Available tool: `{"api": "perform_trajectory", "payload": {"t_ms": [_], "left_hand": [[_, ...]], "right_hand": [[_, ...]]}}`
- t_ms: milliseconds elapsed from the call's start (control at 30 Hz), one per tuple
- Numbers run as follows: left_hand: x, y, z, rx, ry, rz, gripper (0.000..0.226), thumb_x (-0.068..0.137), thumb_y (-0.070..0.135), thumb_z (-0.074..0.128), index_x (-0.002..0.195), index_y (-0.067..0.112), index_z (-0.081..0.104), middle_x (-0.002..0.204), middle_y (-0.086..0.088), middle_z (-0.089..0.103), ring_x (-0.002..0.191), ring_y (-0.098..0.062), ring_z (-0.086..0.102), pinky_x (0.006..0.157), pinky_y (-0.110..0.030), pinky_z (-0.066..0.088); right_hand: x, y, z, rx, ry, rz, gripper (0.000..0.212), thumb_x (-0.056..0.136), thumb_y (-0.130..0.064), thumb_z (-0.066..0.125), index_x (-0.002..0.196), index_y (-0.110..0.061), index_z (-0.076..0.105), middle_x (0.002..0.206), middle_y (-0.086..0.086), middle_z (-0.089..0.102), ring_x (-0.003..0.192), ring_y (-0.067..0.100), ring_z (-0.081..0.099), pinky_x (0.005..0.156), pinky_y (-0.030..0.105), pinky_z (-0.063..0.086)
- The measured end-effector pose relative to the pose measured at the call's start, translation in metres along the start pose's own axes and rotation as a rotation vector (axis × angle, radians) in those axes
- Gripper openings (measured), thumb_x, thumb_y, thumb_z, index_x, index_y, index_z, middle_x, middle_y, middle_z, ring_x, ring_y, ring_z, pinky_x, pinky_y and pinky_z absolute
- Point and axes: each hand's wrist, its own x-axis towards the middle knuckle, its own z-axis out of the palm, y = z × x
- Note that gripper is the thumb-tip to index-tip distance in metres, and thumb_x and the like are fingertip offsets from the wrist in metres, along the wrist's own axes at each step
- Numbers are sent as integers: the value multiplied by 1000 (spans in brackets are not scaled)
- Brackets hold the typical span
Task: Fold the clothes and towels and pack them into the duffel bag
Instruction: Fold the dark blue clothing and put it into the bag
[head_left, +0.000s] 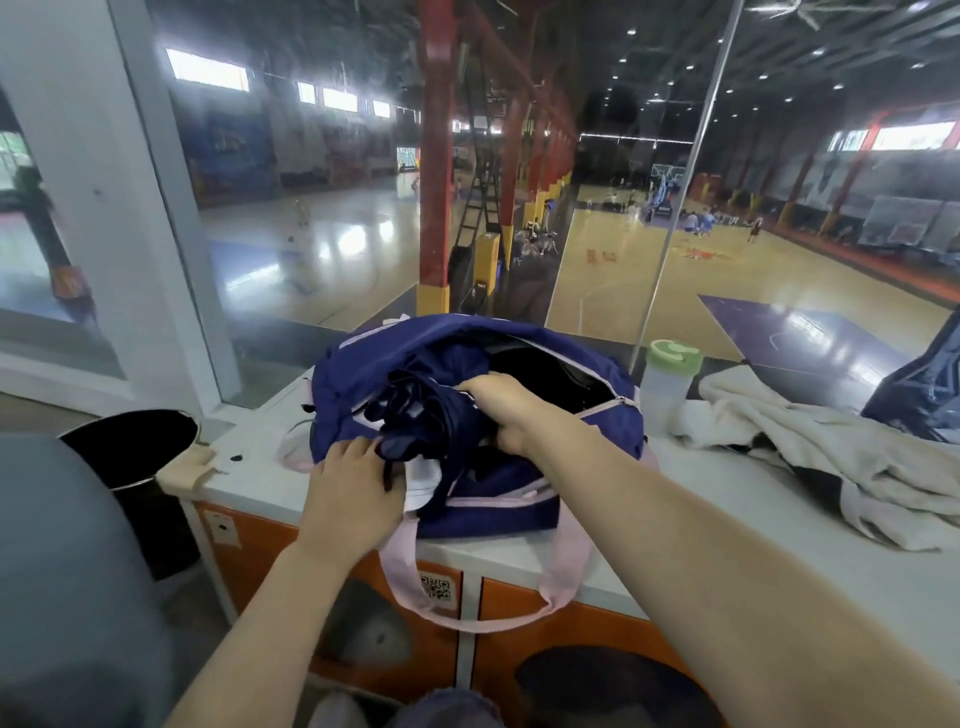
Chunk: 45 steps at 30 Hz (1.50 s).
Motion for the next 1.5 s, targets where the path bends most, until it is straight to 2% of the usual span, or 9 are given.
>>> {"api": "perform_trajectory", "payload": {"t_ms": [167,333,500,600,733,833,1167,1367,1500], "left_hand": [[-2,-13,9,170,-23,31,40,74,35,55,110,20,60,107,-7,60,100,-30,51,82,-40,44],[-2,-19,17,76,-39,143,47,81,38,46,126,29,49,129,6,52,110,-19,44,91,-35,39],[13,-25,22,29,-3,97,33,84,40,39,109,24,54,104,3,59,97,-20,49,80,-36,41],[20,-17,24,41,81,40,22,88,32,44,89,15,58,91,-7,59,87,-27,50,73,-39,43],[26,-14,23,91,84,-2,26,90,34,47,71,17,55,73,-2,56,78,-22,48,66,-36,43],[31,-18,19,207,90,89,31,88,41,38,73,19,53,69,1,52,72,-18,34,62,-33,33],[23,-7,-25,-323,277,-17,6,88,10,53,86,15,53,96,0,46,84,-13,47,69,-13,33],[26,-12,-25,-250,205,-8,8,88,14,55,93,18,57,100,4,45,94,-16,48,82,-27,35],[27,-12,-27,-195,186,-3,15,89,18,51,100,21,61,112,2,55,109,-20,47,89,-25,29]], "right_hand": [[50,-7,40,-102,34,-98,37,85,-4,50,119,-15,59,99,14,70,71,24,62,58,26,47],[87,-3,47,-156,50,-180,34,90,-4,52,122,-11,57,115,14,66,97,30,63,79,36,51],[98,-7,46,-876,119,-234,36,97,-20,53,125,0,57,129,21,58,116,36,55,91,34,42],[84,-17,39,-1066,198,-340,39,98,-32,51,121,-1,60,123,19,62,111,36,58,83,33,41],[55,-9,36,-1133,212,-557,58,94,-51,51,128,-4,50,124,14,59,111,34,57,88,38,46],[42,-2,38,-1188,-72,-747,60,94,-55,50,144,-23,43,151,4,41,136,27,38,112,40,32],[74,24,49,-1478,-174,-580,57,100,-46,38,153,-38,19,163,2,13,144,32,24,118,49,18],[63,8,38,-1133,-303,-472,67,96,-57,43,154,-31,22,163,2,14,148,27,17,121,41,14],[46,4,17,-1154,-123,-592,64,96,-57,39,153,-29,26,160,-2,25,147,23,23,120,44,17]]}}
